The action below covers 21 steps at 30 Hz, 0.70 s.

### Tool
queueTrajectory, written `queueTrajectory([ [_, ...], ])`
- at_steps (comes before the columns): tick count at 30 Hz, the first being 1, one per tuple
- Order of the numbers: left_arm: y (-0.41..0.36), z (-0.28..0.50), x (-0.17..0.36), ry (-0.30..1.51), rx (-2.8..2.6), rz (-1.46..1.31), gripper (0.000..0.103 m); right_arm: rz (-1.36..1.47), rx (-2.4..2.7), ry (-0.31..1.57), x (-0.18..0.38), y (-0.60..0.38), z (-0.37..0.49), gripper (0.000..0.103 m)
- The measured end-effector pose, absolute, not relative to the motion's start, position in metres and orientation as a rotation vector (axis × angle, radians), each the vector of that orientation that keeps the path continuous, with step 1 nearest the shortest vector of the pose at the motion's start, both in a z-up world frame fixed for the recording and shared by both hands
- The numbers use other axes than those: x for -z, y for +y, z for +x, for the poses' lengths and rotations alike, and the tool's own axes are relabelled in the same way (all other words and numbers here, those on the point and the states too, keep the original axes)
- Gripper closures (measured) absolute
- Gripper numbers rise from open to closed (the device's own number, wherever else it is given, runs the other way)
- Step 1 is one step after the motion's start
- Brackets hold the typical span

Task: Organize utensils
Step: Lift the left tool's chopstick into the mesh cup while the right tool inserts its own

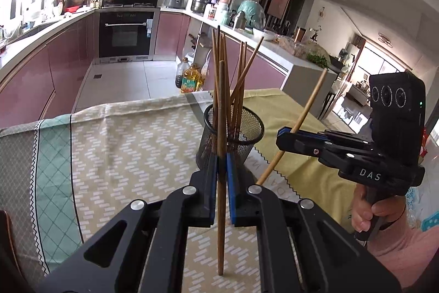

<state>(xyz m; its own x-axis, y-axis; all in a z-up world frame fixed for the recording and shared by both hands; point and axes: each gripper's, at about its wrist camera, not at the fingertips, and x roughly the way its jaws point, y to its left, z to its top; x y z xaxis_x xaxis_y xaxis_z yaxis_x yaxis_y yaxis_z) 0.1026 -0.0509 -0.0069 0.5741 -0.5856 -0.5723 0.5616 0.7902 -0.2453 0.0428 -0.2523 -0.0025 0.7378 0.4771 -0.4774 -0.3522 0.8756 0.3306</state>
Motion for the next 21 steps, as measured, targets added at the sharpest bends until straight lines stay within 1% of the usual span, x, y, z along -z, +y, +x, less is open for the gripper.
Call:
queueTrajectory([
  [21,-0.054,0.103,-0.006,0.629,0.668,-0.047,0.096,0.210,-0.451,0.530,-0.012,-0.254,0.043,0.097],
])
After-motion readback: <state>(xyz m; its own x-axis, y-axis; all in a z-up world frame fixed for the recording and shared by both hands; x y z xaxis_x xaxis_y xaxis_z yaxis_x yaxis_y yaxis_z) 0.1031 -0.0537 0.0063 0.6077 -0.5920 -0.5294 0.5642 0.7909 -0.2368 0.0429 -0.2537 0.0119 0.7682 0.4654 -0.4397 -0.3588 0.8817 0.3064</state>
